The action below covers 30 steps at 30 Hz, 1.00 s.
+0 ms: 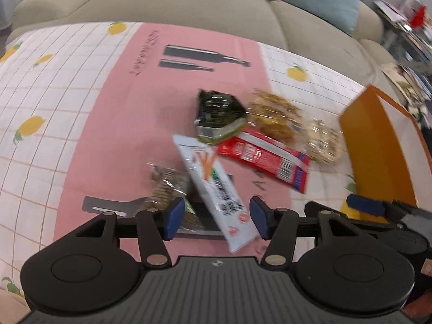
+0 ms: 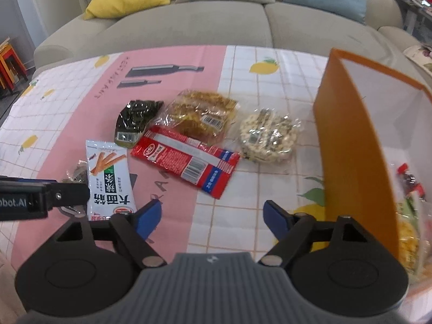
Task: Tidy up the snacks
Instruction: 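Grasp the breadstick pack with the left tool while the right tool grasps the red wafer pack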
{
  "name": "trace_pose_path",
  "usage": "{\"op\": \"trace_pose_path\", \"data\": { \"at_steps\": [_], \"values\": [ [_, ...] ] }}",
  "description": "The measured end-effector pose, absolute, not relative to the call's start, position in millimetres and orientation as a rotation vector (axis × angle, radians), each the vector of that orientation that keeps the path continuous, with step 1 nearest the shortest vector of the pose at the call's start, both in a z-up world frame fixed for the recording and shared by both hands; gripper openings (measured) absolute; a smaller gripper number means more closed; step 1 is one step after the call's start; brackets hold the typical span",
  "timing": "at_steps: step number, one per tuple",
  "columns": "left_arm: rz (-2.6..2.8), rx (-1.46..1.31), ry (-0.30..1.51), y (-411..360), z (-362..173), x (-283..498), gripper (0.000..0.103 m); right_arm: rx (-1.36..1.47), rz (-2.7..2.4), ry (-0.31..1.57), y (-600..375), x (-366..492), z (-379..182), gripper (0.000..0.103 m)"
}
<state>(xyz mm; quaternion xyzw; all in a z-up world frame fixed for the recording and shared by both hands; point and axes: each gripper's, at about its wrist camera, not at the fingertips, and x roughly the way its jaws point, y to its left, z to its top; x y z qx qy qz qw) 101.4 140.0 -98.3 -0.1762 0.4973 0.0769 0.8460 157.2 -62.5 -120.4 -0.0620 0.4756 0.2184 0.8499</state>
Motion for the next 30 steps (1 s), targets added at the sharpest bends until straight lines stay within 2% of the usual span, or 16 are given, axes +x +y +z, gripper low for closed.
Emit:
{"op": "trace_pose_path", "data": {
  "at_steps": [6,9,12,17,19,20,21,25,30],
  "values": [
    [0.176,-0.386,1.077,152.9,-110.4,109.0,0.064,-0.132,0.536,1.026,-39.3,169.2,-135.1,0.072],
    [0.153,-0.388,1.043,151.6,-107.6,109.8,0.057,-0.166,0.558,1.009,-29.1,173.5,-140.9,0.07],
    [0.117,-0.391,1.02,146.6,-103.2,112.3,0.055,-0.231,0.593,0.966,-21.7,181.1,-143.7,0.069],
    [0.107,-0.389,1.112,136.7,-115.8,123.2,0.052,-0.381,0.703,0.9,-9.5,199.5,-147.9,0.069],
    [0.104,-0.391,1.124,134.6,-119.7,125.1,0.052,-0.422,0.737,0.884,-6.3,206.7,-152.3,0.074],
    [0.105,-0.389,1.128,132.9,-121.4,126.3,0.052,-0.436,0.748,0.877,-5.4,209.8,-154.2,0.082],
    [0.108,-0.385,1.132,131.5,-123.7,127.6,0.052,-0.448,0.762,0.87,-4.9,213.1,-156.6,0.084],
    [0.117,-0.403,1.143,129.5,-132.0,132.9,0.052,-0.472,0.791,0.865,-4.1,221.2,-163.8,0.084],
    [0.131,-0.409,1.144,128.4,-140.6,135.9,0.035,-0.492,0.787,0.87,-2.0,218.9,-168.7,0.079]
  ]
}}
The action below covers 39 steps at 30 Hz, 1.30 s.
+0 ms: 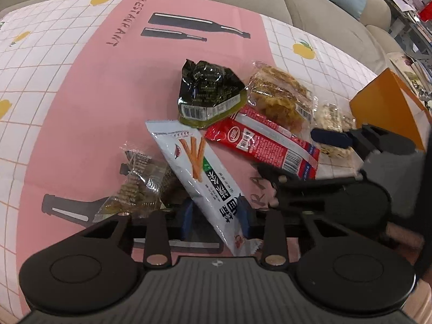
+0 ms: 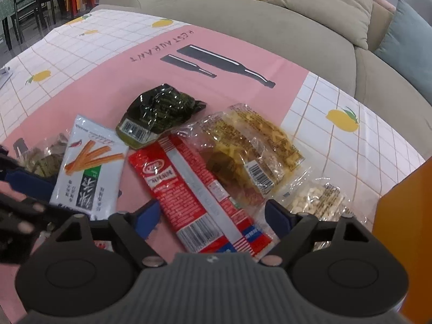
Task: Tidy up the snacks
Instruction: 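Grasp the breadstick pack with the left tool while the right tool grasps the red wafer pack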
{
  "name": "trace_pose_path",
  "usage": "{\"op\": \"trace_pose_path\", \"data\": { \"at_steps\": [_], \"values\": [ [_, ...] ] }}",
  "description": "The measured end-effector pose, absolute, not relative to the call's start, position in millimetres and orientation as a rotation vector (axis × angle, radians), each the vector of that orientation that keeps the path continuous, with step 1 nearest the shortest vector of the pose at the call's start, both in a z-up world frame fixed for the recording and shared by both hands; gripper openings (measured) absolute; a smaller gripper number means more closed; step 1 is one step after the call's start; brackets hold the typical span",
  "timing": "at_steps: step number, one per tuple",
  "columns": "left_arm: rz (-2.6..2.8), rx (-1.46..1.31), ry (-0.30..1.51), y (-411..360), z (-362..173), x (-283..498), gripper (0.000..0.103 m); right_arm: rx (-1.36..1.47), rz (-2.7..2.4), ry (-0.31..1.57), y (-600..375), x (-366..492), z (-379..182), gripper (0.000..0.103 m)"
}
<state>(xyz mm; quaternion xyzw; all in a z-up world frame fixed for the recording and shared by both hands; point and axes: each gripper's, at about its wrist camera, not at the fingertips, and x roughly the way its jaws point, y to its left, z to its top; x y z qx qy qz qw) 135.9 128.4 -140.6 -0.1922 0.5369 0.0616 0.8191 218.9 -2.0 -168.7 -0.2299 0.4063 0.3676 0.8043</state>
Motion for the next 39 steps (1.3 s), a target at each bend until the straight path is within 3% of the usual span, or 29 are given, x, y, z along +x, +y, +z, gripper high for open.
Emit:
{"op": "trace_pose_path", "data": {
  "at_steps": [4,8,15,20,28,34,39],
  "values": [
    [0.127,-0.438,1.128,129.8,-142.2,133.0,0.025,-0.524,0.791,0.862,-4.5,201.2,-170.6,0.068],
    [0.094,-0.424,1.135,124.2,-137.8,129.3,0.02,-0.458,0.774,0.894,-16.4,185.1,-169.9,0.045],
    [0.034,-0.383,1.154,109.0,-130.1,115.4,0.016,-0.396,0.709,0.951,-32.3,160.5,-164.7,0.034],
    [-0.001,-0.35,1.169,98.0,-125.3,103.8,0.013,-0.184,0.663,1.088,-60.1,153.6,-156.0,0.03],
    [-0.047,-0.334,1.2,85.5,-125.9,90.1,0.012,0.07,0.617,1.291,-89.2,126.9,-150.1,0.03],
    [-0.042,-0.334,1.205,83.4,-127.2,88.8,0.012,-0.034,0.621,1.24,-87.1,103.8,-148.3,0.037],
    [-0.038,-0.32,1.21,82.1,-127.2,90.8,0.012,-0.252,0.676,1.036,-75.2,94.0,-135.3,0.061]
  ]
}}
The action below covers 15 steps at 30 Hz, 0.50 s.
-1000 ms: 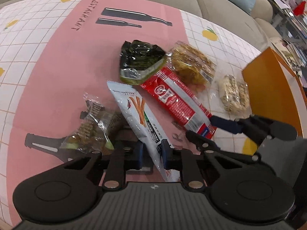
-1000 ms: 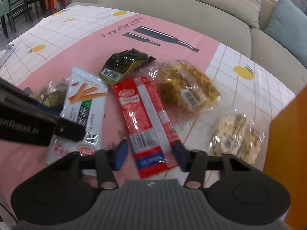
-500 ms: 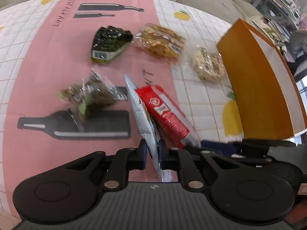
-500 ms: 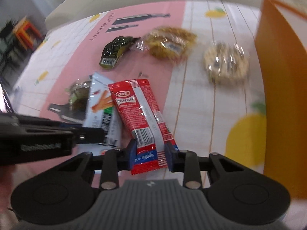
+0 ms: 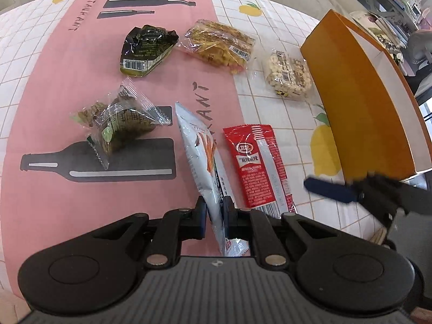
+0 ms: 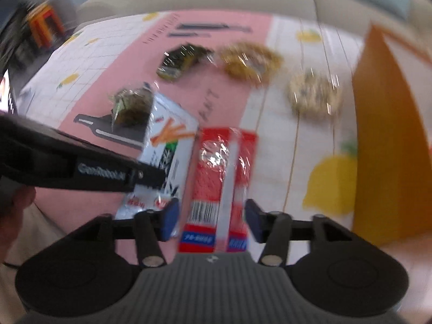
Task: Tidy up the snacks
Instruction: 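Grasp the breadstick pack with the left tool while the right tool grasps the red wafer pack, then lift both packs and carry them over the orange box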
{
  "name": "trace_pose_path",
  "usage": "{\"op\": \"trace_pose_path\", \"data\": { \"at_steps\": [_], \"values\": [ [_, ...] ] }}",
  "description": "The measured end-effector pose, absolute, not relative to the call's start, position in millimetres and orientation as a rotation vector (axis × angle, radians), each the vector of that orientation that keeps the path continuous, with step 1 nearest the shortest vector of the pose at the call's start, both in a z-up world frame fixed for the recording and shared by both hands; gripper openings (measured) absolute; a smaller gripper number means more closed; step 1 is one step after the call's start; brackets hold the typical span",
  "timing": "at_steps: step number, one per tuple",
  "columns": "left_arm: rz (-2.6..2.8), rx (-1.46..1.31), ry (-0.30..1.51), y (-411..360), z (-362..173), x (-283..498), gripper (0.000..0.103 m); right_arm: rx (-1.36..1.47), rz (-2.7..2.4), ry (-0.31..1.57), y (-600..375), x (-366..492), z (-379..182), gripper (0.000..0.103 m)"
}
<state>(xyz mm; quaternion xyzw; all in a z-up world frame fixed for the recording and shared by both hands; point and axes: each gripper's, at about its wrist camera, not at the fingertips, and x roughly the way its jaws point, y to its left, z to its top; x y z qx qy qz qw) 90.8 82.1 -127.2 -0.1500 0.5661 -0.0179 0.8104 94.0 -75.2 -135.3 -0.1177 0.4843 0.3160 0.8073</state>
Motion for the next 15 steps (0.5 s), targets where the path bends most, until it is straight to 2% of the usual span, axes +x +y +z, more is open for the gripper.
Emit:
{"op": "trace_pose_path", "data": {
  "at_steps": [5,8,11,15],
  "values": [
    [-0.037,-0.322,1.218,81.3,-127.1,93.8,0.013,-0.336,0.678,1.036,-66.8,110.2,-148.0,0.061],
    [-0.03,-0.323,1.222,80.8,-130.0,96.3,0.018,-0.297,0.672,1.09,-68.1,117.2,-159.8,0.061],
    [-0.011,-0.327,1.225,80.4,-134.4,99.4,0.023,-0.294,0.673,1.072,-67.6,112.6,-161.8,0.059],
    [0.007,-0.336,1.214,79.8,-138.1,103.6,0.024,-0.333,0.679,1.035,-63.3,105.6,-162.9,0.054]
  ]
}}
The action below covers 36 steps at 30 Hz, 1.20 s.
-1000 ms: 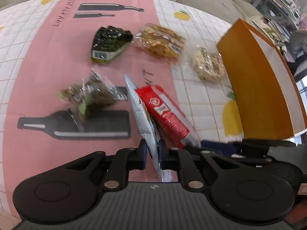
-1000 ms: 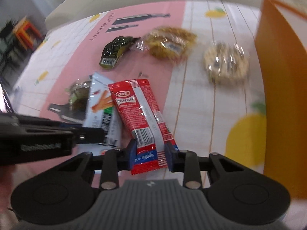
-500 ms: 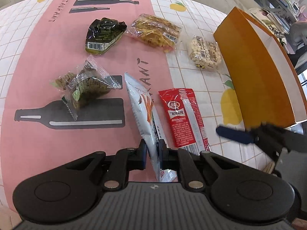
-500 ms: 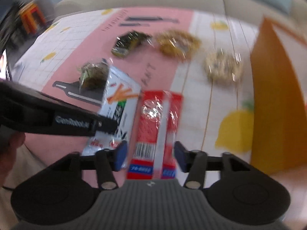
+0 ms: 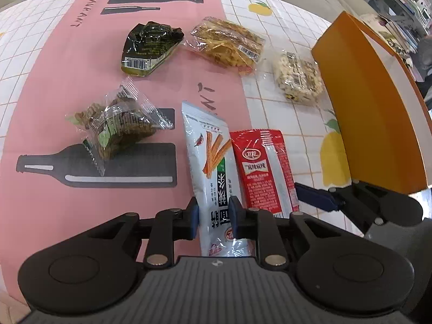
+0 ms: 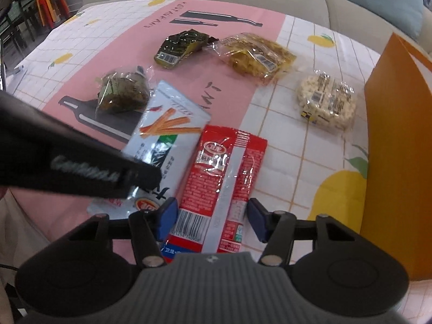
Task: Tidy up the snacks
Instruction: 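Lift both packs and carry them over the orange box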
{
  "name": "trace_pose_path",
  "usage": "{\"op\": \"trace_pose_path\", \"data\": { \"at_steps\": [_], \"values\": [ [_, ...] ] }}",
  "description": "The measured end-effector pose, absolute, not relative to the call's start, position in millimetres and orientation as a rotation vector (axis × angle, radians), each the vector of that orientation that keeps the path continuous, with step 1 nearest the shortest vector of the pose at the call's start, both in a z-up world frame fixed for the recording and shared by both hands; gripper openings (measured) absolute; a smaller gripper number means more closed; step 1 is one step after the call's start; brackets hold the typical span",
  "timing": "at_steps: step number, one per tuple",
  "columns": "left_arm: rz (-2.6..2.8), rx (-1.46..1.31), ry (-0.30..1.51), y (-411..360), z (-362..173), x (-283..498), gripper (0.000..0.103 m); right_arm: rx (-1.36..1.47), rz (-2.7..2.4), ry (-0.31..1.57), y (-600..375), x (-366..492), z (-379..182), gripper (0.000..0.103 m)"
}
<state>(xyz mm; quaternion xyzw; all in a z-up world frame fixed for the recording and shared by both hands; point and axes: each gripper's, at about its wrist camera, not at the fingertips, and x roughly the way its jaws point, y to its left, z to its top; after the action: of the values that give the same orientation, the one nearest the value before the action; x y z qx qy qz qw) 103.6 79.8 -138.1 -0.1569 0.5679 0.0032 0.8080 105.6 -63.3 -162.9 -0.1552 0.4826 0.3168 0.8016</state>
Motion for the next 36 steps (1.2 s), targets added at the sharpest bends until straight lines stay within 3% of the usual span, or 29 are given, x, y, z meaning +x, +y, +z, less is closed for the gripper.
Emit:
{"op": "trace_pose_path", "data": {
  "at_steps": [7,12,24,36],
  "values": [
    [0.017,-0.311,1.211,72.4,-140.2,108.6,0.021,-0.312,0.674,1.015,-64.5,104.5,-162.3,0.037],
    [0.012,-0.322,1.179,70.6,-131.5,107.5,0.009,-0.273,0.667,1.04,-66.4,109.7,-161.8,0.029],
    [-0.012,-0.332,1.08,65.1,-88.8,96.5,0.008,-0.181,0.632,1.026,-93.7,113.0,-129.2,0.026],
    [-0.09,-0.308,0.966,39.6,-21.6,93.6,0.008,-0.142,0.652,0.928,-135.3,107.1,-54.5,0.026]
  ]
}}
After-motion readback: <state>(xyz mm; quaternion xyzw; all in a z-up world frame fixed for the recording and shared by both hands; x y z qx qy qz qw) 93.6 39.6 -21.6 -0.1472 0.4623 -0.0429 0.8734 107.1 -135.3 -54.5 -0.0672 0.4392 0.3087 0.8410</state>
